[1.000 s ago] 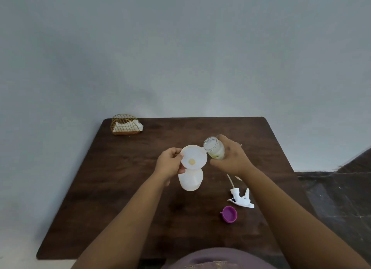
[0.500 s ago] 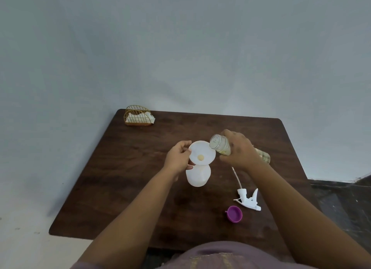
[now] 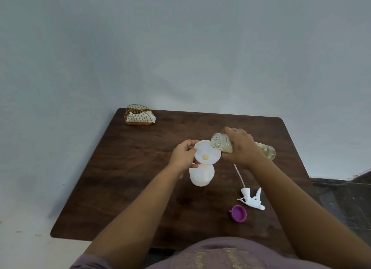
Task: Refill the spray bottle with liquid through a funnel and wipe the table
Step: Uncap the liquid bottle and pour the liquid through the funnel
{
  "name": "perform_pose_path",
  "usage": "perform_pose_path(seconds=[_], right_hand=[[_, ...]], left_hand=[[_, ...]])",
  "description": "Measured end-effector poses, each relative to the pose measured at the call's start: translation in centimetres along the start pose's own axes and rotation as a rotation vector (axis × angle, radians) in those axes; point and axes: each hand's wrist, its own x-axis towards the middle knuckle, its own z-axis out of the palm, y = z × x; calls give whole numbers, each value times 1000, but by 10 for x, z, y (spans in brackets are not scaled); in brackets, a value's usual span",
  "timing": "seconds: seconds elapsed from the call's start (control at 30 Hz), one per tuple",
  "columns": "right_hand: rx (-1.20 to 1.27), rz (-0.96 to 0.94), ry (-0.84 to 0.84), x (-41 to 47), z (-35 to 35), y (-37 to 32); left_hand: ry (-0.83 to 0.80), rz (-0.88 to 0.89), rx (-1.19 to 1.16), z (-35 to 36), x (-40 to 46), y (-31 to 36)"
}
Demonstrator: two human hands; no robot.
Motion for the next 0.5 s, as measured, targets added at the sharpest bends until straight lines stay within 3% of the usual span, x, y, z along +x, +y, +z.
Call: perform_pose_path(seconds=[0.5], right_hand=[[-47, 19, 27, 4, 2, -3]], left_hand=[[-43, -12, 0, -5, 5, -1]])
